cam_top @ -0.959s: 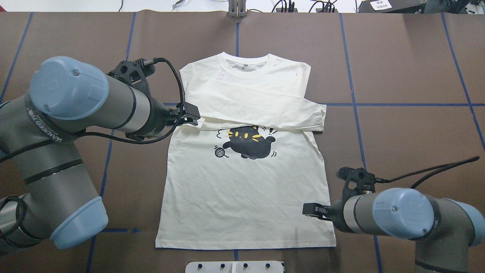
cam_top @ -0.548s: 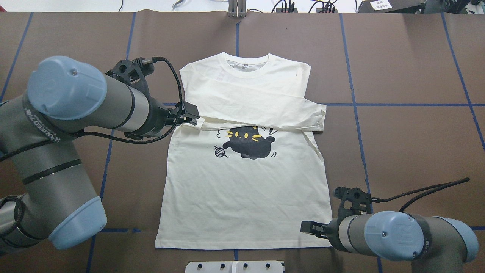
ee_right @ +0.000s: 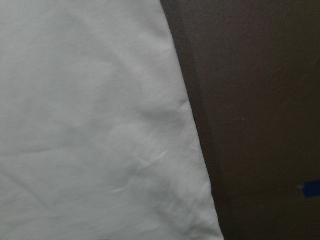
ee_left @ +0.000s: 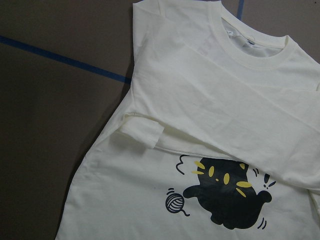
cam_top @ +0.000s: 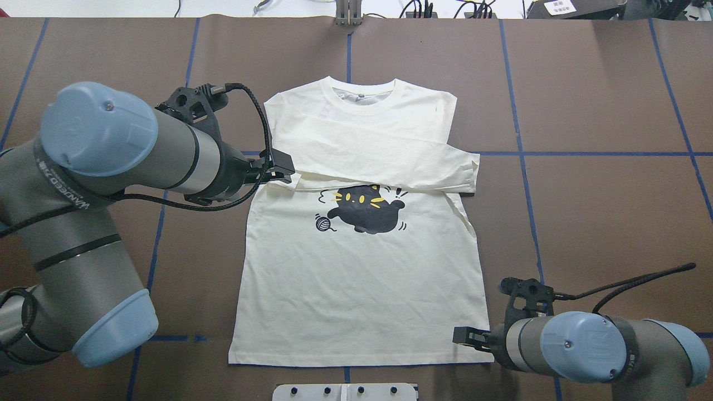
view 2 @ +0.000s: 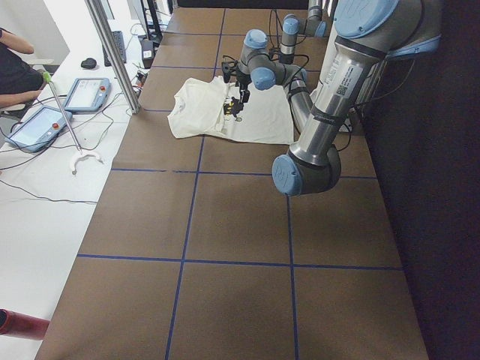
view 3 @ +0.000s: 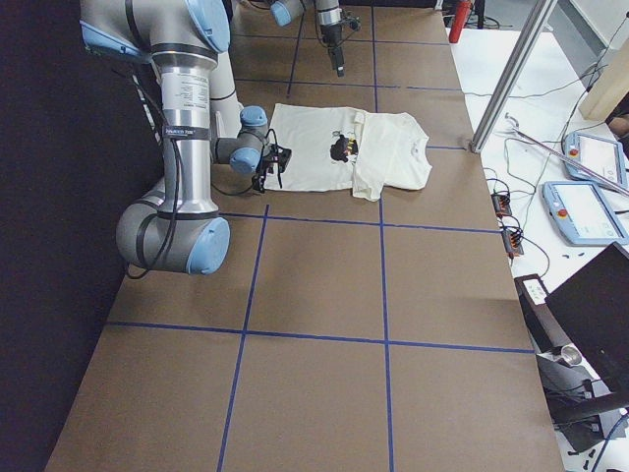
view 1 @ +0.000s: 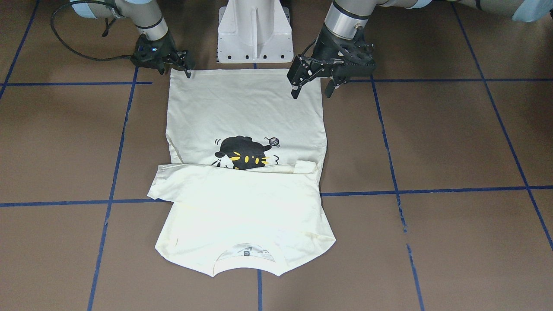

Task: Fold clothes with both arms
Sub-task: 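Move both grippers to the hem corners nearest the robot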

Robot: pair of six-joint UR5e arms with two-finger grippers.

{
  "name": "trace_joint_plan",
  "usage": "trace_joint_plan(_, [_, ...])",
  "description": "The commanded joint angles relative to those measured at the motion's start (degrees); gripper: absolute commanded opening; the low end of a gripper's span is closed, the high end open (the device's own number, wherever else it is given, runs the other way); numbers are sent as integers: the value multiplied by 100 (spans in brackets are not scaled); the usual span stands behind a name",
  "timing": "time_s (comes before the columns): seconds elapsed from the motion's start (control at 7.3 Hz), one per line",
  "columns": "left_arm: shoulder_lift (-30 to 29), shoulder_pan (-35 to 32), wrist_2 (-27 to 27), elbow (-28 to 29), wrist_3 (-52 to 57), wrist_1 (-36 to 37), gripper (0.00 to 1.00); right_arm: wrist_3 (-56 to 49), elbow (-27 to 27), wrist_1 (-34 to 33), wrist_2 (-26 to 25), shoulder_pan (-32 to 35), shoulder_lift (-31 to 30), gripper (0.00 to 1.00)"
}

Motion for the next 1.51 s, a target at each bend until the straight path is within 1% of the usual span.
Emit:
trace_joint_plan(0.0, [-4,10,0,-2,0,-9,100,12,-65,-2,-2,-15,-20,88])
trace_joint_plan(0.14, [-4,10,0,-2,0,-9,100,55,-65,-2,-2,-15,-11,70])
trace_joint_plan(0.27, [-4,10,0,-2,0,-9,100,56,-57,-2,24,-15,-20,45])
trace_joint_plan(0.41, [-4,10,-9,-2,0,-9,100,56,-57,-2,33,-15,-20,26])
trace_joint_plan(0.55, [5,10,-9,-2,0,-9,100,47,-31,6,42,-15,-20,10])
trace_joint_plan(0.68, [14,10,-9,7,0,-18,100,47,-30,15,51,-15,-20,1])
trace_joint_plan(1.1, [75,62,-44,51,-87,-62,100,91,127,42,-80,-15,-11,0])
trace_joint_plan(1.23, [389,263,-53,-10,-523,-97,100,108,328,50,-107,-6,-2,0])
trace_joint_plan(1.37, [618,865,0,-28,-1154,-245,100,100,513,50,-99,20,-20,0])
